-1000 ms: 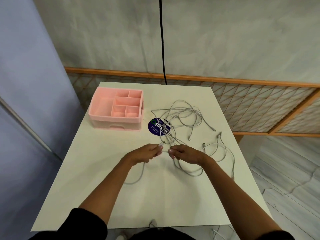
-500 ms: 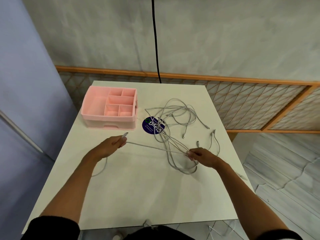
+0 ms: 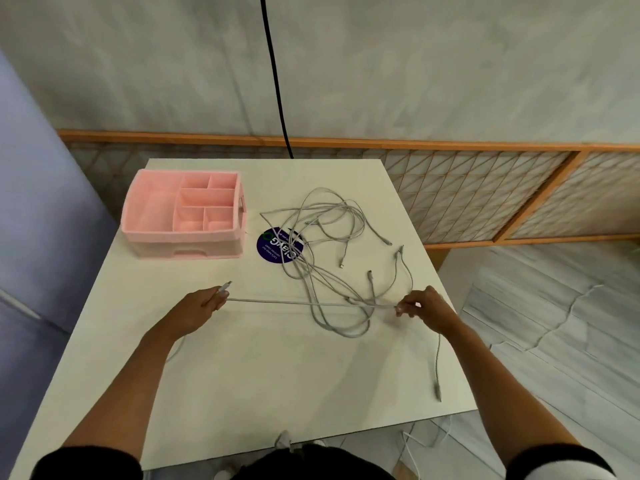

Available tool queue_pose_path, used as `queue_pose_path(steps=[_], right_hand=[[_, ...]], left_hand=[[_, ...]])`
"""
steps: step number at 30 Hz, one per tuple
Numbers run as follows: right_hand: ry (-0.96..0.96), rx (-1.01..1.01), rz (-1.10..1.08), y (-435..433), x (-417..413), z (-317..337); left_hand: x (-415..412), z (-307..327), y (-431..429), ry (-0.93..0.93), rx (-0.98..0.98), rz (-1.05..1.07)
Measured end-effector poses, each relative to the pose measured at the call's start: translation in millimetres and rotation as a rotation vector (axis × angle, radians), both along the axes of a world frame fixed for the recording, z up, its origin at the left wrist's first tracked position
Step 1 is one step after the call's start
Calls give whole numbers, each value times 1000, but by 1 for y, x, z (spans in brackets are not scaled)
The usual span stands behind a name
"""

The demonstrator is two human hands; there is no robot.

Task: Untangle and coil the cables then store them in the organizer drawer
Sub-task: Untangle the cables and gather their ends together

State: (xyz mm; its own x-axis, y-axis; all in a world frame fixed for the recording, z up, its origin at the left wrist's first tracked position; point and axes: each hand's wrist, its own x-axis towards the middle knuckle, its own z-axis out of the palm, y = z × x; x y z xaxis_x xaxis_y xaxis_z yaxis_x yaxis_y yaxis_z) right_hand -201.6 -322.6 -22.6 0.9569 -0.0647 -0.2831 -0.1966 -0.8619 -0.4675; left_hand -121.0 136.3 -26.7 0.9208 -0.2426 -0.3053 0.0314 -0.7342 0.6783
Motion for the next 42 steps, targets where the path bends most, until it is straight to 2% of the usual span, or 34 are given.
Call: queue_pose_path(steps=[3, 8, 16, 22, 25, 30, 34, 37, 40, 42], right_hand=[[-12, 68, -119, -11, 0, 4], [-163, 9, -347, -26, 0, 3], [-547, -200, -438, -28, -1, 10], [-665, -151, -520, -37, -11, 13], [-623, -93, -580, -38, -20, 6], [-445, 44, -726, -27, -39, -30], [-325, 53, -806, -23, -47, -47], [-200, -23, -826, -26, -46, -45], [-1, -264, -771, -22, -41, -35], [-19, -303, -705, -15, -30, -32]], left_hand=[[0, -3, -5, -17, 1, 16], [3, 0, -1, -33, -50, 61], [1, 9, -15, -45, -71, 5], [-5, 15, -27, -72, -53, -64], [-4, 13, -29, -74, -38, -89], [-5, 4, -25, -40, 11, -155], [-10, -5, -28, -1, 4, -185], [-10, -9, -31, 29, -3, -217], [-11, -15, -33, 88, -26, -238], [-12, -16, -36, 105, -34, -248]])
